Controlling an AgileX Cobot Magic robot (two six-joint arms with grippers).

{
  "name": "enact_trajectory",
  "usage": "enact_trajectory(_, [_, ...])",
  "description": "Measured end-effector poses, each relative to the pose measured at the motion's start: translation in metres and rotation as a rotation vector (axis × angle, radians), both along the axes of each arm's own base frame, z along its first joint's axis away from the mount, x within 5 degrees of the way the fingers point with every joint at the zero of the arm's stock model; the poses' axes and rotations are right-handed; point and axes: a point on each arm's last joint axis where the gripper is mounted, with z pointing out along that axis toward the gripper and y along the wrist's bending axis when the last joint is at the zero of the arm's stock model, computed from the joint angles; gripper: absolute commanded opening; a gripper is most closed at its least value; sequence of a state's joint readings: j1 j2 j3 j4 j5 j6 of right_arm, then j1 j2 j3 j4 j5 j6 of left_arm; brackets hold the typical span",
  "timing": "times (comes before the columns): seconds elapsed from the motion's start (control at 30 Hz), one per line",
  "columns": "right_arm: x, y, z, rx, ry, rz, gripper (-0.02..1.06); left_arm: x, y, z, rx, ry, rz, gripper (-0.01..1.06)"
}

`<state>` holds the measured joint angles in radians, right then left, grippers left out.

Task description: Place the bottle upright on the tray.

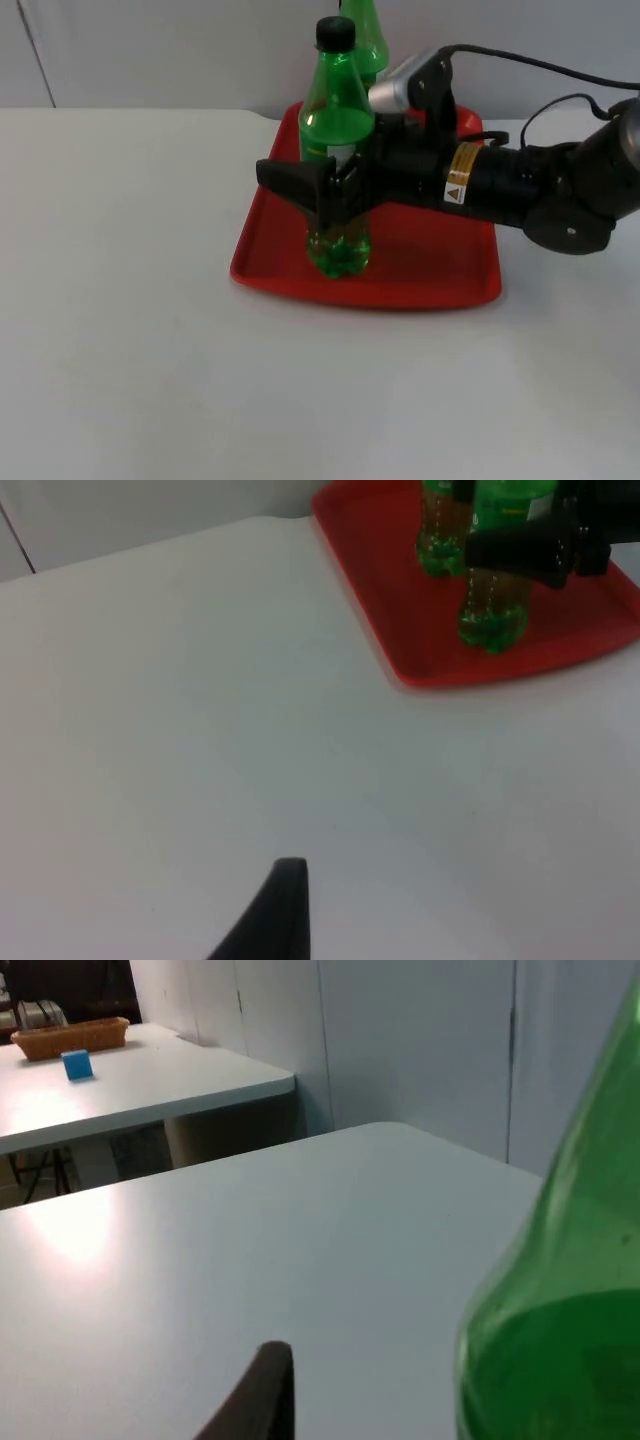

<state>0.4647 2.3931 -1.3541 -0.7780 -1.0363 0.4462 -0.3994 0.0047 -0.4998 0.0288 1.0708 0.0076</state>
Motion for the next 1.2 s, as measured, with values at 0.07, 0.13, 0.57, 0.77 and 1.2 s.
enact_trajectory(0.07, [0.001,0.0,0.002,-0.02,0.003,-0.011,1.05,0.0,0.0,0.0,0.0,0.0,0.0,1.05])
enact_trajectory(0.13, [0.001,0.0,0.005,-0.047,-0.004,-0.007,1.05,0.0,0.0,0.0,0.0,0.0,0.0,1.05])
enact_trajectory(0.57, [0.002,-0.002,0.011,-0.124,0.052,-0.019,1.05,0.0,0.0,0.0,0.0,0.0,0.0,1.05])
enact_trajectory(0.77, [0.001,-0.002,0.009,-0.145,0.08,-0.01,1.05,0.0,0.0,0.0,0.0,0.0,0.0,1.05])
enact_trajectory(1.2, [-0.002,-0.008,0.037,-0.312,0.141,-0.021,1.05,0.0,0.0,0.0,0.0,0.0,0.0,1.05])
